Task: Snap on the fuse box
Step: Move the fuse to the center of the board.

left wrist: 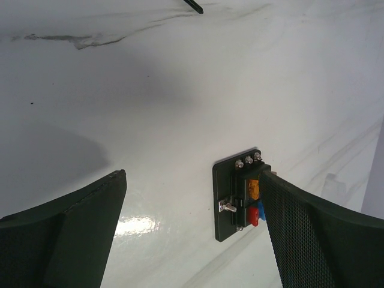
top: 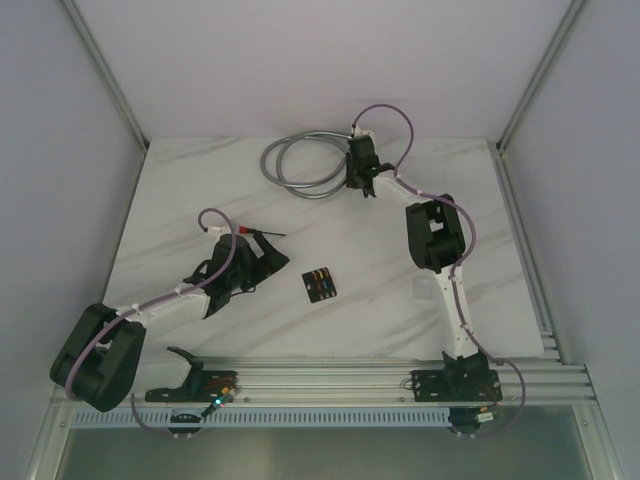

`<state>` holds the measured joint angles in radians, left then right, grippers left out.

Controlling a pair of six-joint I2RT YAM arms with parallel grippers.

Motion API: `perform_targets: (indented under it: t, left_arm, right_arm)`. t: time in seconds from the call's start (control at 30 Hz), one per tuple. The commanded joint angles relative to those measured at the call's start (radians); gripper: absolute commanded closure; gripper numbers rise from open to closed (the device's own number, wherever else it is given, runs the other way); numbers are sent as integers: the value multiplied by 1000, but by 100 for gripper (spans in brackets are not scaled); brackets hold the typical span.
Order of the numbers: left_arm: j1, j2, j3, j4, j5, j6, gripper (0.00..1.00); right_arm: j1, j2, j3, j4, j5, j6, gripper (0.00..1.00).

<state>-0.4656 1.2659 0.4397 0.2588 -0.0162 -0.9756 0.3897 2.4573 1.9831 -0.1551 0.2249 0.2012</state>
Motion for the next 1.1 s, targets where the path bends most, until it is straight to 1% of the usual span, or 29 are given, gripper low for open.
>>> perform_targets:
  t: [0.0, 0.13, 0.27, 0.4, 0.6, 0.77, 0.87, 1.07]
  left_arm:
    - [5, -8, 32, -35, 0, 45, 0]
    - [5, -28, 41, -61, -9, 95, 0]
    - [5, -65, 37, -78, -28, 141, 0]
    - [5, -126, 17, -96, -51, 163, 0]
    - [5, -210, -12, -128, -72, 180, 0]
    - [5, -258, -26, -150, -81, 191, 0]
    - [5, -278, -31, -157, -79, 198, 0]
    - [4, -315, -42, -166, -77, 216, 0]
  right_arm:
    - [-1, 13, -7, -63, -18, 14, 61]
    - [6, -54, -103, -74, -18, -8, 66]
    - [24, -124, -199, -102, -20, -45, 68]
    - [49, -203, -329, -122, -29, -66, 69]
    - [97, -347, -571, -127, -23, -69, 70]
    - [132, -470, -751, -132, -31, -27, 69]
    - [150, -541, -834, -146, -40, -5, 67]
    - [168, -639, -933, -196, -33, 66, 55]
